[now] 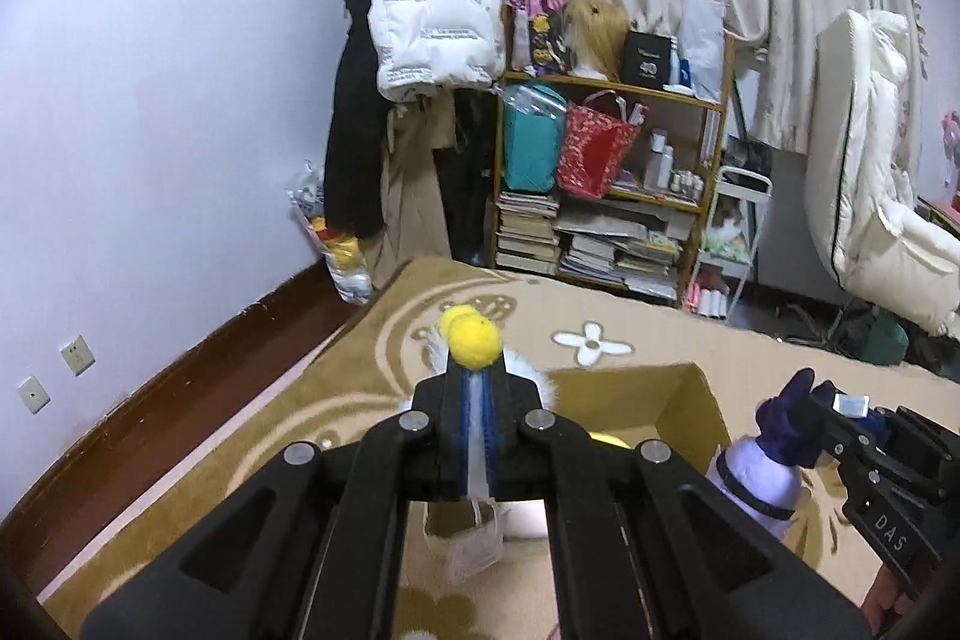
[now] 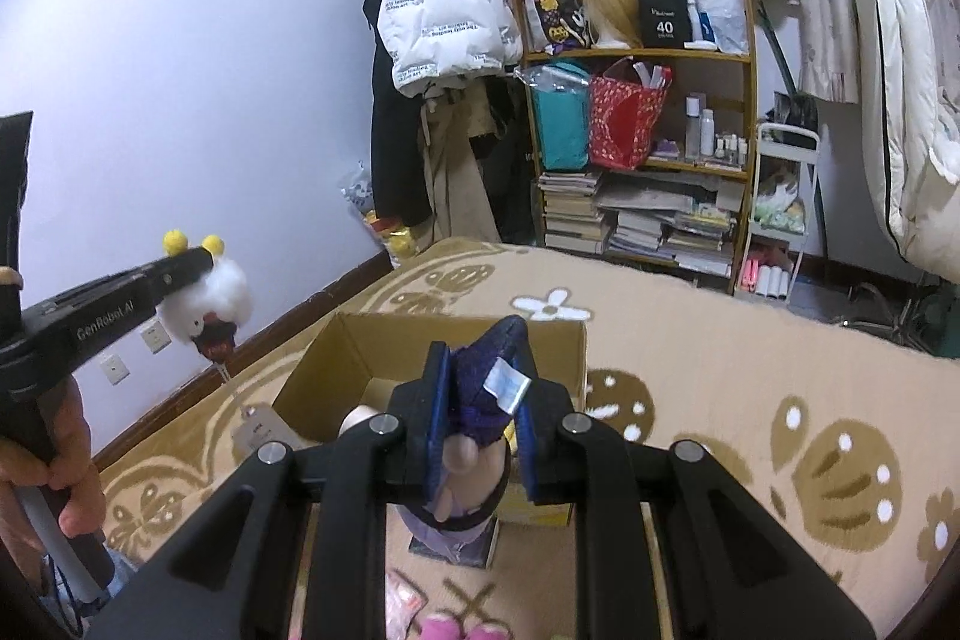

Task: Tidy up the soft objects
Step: 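Lift both toys over the box and open both tools to drop them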

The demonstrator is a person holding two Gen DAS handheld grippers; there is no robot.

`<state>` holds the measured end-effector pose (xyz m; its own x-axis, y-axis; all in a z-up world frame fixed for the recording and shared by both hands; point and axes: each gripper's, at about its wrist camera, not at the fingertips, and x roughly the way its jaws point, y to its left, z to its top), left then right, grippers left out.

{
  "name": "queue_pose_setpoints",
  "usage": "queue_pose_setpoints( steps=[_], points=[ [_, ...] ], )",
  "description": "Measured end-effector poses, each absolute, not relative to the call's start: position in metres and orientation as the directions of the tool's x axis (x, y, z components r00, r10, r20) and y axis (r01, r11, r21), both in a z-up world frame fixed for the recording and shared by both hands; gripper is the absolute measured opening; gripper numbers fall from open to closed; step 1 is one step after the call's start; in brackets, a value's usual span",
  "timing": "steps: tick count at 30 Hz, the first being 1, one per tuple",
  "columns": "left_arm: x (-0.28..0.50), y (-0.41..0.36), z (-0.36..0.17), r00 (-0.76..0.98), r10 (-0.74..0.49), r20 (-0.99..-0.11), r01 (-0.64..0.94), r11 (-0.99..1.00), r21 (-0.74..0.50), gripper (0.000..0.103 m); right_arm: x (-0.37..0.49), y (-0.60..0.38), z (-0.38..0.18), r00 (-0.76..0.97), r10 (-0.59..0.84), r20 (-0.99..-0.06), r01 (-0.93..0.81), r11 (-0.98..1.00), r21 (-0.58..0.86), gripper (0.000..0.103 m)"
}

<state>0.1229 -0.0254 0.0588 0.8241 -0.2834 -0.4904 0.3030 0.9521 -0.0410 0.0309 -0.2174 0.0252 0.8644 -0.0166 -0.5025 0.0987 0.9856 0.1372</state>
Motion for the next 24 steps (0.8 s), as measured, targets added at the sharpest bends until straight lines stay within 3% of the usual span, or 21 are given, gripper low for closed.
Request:
queue_pose_setpoints(
  steps=[5, 15, 24],
  points=[
    [0.139, -0.031, 0.045, 0.798, -0.273, -0.537, 0.302, 0.953, -0.036, 0.003, 0.044, -0.219, 0.022, 0.866, -0.028, -0.5, 0.098, 0.989, 0.115, 0.02],
    [0.164, -0.048, 0.02, 0.789, -0.273, -0.55, 0.294, 0.954, -0.051, 0.003, 0.056, -0.237, 0.011, 0.872, -0.049, -0.486, 0.121, 0.986, 0.117, 0.02],
    [0.184, -0.06, -0.02, 0.735, -0.205, -0.646, 0.262, 0.965, -0.008, 0.004, 0.07, -0.241, 0.0, 0.874, -0.027, -0.486, 0.113, 0.982, 0.149, 0.021]
  ],
)
